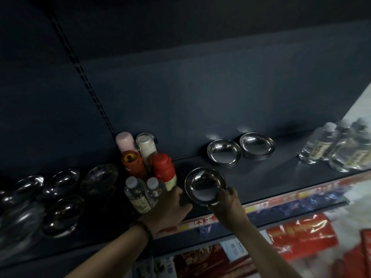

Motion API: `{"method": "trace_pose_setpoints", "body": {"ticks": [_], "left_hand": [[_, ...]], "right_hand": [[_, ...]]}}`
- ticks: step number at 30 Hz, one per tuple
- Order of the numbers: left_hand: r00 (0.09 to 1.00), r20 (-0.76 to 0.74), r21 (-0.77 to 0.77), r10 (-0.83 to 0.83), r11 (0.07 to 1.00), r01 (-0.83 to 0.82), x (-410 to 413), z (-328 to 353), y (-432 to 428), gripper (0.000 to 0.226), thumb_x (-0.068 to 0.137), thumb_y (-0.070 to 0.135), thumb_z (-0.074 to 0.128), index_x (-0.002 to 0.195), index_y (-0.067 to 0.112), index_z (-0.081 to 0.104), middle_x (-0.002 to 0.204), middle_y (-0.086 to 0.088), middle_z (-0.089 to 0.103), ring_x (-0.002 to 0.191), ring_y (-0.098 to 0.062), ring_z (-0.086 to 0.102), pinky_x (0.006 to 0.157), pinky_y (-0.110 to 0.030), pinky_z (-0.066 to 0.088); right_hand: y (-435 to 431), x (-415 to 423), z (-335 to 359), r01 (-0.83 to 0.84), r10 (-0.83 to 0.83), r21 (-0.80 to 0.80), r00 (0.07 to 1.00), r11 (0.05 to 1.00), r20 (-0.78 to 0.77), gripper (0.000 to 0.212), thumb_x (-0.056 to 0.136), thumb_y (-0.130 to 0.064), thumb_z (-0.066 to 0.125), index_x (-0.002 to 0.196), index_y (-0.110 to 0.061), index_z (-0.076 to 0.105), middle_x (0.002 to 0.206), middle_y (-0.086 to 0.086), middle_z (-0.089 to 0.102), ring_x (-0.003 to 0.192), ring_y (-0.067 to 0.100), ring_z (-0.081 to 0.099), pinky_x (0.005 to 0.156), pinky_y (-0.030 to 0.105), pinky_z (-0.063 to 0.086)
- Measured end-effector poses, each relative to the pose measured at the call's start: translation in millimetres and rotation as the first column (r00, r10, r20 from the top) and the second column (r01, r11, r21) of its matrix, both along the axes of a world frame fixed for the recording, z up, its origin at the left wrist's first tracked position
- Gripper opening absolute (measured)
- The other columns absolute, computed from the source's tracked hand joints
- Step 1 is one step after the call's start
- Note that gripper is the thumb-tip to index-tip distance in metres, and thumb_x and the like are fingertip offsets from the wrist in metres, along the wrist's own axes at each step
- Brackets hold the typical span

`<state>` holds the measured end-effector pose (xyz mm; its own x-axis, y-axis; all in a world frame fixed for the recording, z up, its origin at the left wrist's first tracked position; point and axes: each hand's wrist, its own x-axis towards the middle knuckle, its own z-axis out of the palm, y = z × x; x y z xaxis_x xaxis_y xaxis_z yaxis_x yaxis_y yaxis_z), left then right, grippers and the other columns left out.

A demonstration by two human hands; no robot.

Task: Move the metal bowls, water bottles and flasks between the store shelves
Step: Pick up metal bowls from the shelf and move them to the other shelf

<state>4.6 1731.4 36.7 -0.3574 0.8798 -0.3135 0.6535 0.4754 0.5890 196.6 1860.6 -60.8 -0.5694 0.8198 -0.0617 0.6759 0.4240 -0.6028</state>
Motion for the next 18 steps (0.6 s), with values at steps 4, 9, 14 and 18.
{"method": "trace_pose_setpoints", "body": {"ticks": [4, 9, 14, 18], "left_hand": [[0.966, 0.216, -0.121, 0.142, 0.986, -0.118, 8.9, -9.9, 12.7, 0.094, 0.084, 0.059, 0.070, 0.159, 0.015, 0.034, 0.142, -0.014, 0.062, 0.117, -0.029, 0.073, 0.100, -0.045, 0.061], [0.909, 0.347, -0.069, 0.230, 0.973, -0.220, 22.0, -14.1, 26.0, 0.026, 0.101, 0.027, 0.068, 0.094, 0.036, 0.044, 0.098, -0.008, 0.069, 0.088, -0.031, 0.078, 0.084, -0.047, 0.065], [0.903, 0.344, 0.008, 0.257, 0.961, -0.276, 28.6, -51.2, 26.8, 0.031, 0.094, 0.036, 0.064, 0.123, 0.036, 0.054, 0.110, 0.001, 0.075, 0.092, -0.018, 0.079, 0.086, -0.049, 0.067], [0.896, 0.347, 0.100, 0.276, 0.939, -0.328, 34.4, -68.4, 21.5, 0.047, 0.093, 0.032, 0.068, 0.137, 0.026, 0.054, 0.108, 0.005, 0.076, 0.095, -0.012, 0.077, 0.086, -0.047, 0.066]], "right_hand": [[-12.0, 24.6, -9.7, 0.114, -0.124, -0.082, 0.985, 0.990, -0.120, 0.072, 0.074, -0.048, 0.088, 0.135, -0.022, 0.057, 0.124, 0.005, 0.064, 0.107, 0.017, 0.063, 0.083, 0.017, 0.049], [-9.9, 32.8, 1.2, 0.276, -0.320, -0.221, 0.927, 0.936, -0.197, 0.069, 0.085, -0.030, 0.088, 0.142, -0.009, 0.054, 0.125, 0.010, 0.068, 0.097, 0.014, 0.074, 0.073, 0.014, 0.046], [1.9, 30.2, 1.7, 0.185, -0.303, -0.428, 0.926, 0.885, -0.227, 0.047, 0.087, -0.028, 0.084, 0.130, -0.028, 0.066, 0.105, -0.019, 0.075, 0.099, 0.015, 0.074, 0.078, 0.047, 0.066], [-9.4, 41.8, 14.6, 0.186, -0.347, -0.436, 0.880, 0.880, -0.324, 0.035, 0.083, -0.030, 0.082, 0.114, -0.041, 0.072, 0.097, -0.015, 0.079, 0.089, 0.013, 0.076, 0.078, 0.047, 0.065]]}}
